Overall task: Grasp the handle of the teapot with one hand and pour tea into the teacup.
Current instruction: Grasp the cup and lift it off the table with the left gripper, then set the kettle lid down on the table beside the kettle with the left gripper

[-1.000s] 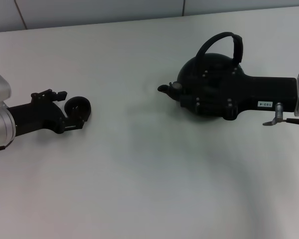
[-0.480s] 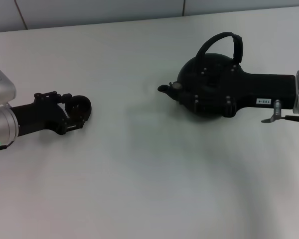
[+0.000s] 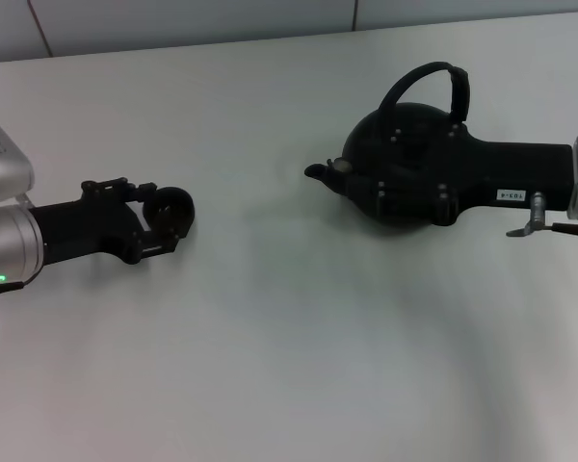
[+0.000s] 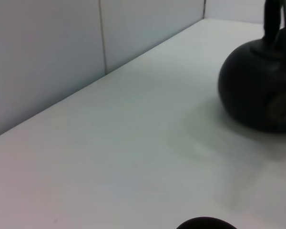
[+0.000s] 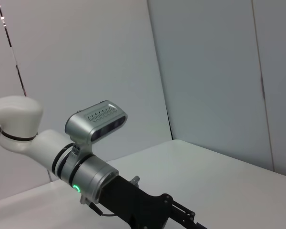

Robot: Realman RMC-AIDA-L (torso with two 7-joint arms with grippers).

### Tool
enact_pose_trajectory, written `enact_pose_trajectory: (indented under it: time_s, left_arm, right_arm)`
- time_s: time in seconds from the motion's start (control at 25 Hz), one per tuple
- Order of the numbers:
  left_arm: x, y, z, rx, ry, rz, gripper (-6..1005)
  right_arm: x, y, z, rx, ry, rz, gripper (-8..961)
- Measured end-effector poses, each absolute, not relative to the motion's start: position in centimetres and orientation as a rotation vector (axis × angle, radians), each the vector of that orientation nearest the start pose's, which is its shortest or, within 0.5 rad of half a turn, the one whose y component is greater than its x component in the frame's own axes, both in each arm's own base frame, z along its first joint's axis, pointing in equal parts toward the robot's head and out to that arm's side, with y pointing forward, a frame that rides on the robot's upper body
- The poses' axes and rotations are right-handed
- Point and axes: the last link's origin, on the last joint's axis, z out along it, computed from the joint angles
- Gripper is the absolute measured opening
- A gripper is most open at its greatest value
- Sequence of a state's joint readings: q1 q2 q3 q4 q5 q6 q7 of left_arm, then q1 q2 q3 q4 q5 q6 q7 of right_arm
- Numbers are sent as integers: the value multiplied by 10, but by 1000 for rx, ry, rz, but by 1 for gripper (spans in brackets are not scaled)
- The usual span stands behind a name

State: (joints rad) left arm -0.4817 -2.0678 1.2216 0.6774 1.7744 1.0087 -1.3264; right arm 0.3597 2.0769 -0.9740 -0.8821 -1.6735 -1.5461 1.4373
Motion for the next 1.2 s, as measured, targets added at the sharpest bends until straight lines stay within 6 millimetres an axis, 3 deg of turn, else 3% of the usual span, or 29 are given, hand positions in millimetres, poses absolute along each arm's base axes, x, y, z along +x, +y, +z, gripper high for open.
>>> enact_pose_trajectory:
  time_s: [0.24,0.56,1.2]
  left_arm:
    - [-265,357,-49,-2654,-440,-296,686]
    - [-244,349,-70,-2755,-369,-331,685]
    - [-236,338,-91,-2839,-305,-285,686]
  right_arm:
    - [245,312,17,-2674,510,839,495]
    - [250,307,17,-2670,536,839,494]
    - [249,307,16,-2677,527,837,492]
